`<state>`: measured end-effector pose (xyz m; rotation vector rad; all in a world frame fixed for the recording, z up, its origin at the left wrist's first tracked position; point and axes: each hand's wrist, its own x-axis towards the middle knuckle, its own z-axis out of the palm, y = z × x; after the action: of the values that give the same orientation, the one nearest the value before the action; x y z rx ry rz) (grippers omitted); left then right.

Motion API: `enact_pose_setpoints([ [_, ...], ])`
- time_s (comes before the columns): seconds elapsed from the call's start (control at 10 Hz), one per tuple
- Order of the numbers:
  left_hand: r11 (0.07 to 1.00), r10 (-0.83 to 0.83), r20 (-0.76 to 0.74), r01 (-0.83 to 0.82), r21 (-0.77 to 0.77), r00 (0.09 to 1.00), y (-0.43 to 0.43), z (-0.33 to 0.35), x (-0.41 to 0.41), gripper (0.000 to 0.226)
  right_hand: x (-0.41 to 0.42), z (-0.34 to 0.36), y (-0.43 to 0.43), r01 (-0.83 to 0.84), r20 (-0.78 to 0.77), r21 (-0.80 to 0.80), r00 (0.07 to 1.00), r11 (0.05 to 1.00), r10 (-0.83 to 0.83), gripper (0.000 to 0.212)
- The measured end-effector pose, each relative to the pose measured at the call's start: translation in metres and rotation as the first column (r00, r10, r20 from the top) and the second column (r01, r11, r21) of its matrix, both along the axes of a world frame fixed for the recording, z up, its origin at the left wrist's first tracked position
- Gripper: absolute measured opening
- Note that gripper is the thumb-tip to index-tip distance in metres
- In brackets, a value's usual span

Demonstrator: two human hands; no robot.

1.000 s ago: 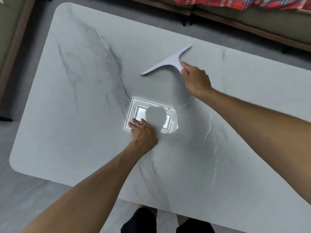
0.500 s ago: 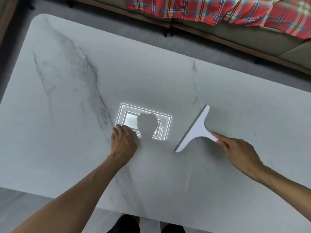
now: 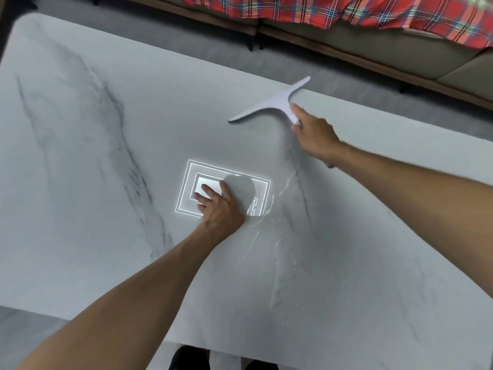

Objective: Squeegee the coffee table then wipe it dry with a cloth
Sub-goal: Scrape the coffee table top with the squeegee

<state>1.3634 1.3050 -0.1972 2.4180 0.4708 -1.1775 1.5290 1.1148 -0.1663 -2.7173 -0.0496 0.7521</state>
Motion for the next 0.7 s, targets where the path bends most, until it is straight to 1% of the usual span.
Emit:
enact_pose_setpoints([
  [0.1, 1.000, 0.001, -0.033, -0.001, -0.002, 0.999, -0.001, 0.002, 0.005, 0.080, -0.038, -0.006, -0.030, -0.021, 0.012, -0.041, 1.000, 0.999, 0.021, 0.052],
  [0.2, 1.000, 0.000, -0.063, 0.001, 0.014, 0.998, -0.003, 0.006, 0.012, 0.078, -0.112, 0.003, -0.083, -0.006, 0.000, -0.050, 1.000, 0.999, 0.006, 0.053],
  [0.3, 1.000, 0.000, -0.076, 0.002, 0.022, 0.997, -0.003, 0.007, 0.013, 0.077, -0.162, 0.020, -0.112, 0.000, -0.070, -0.071, 0.998, 0.997, -0.005, 0.054],
  [0.4, 1.000, 0.004, -0.093, -0.001, 0.028, 0.996, -0.003, 0.010, 0.016, 0.075, -0.200, 0.054, -0.138, 0.087, -0.209, -0.057, 0.973, 0.995, -0.097, 0.054],
  [0.5, 0.998, -0.036, -0.087, 0.041, 0.055, 0.996, -0.005, 0.009, 0.016, 0.074, -0.184, 0.061, -0.147, 0.114, -0.152, -0.026, 0.982, 0.993, -0.116, 0.051],
  [0.6, 0.996, -0.044, -0.061, 0.049, 0.080, 0.997, -0.005, -0.004, 0.016, 0.074, -0.103, 0.050, -0.137, 0.213, 0.016, 0.047, 0.977, 0.976, -0.214, 0.047],
  [0.7, 0.991, -0.066, -0.021, 0.068, 0.115, 0.998, -0.004, -0.006, 0.014, 0.073, -0.040, 0.037, -0.122, 0.360, 0.019, 0.120, 0.931, 0.925, -0.365, 0.046],
])
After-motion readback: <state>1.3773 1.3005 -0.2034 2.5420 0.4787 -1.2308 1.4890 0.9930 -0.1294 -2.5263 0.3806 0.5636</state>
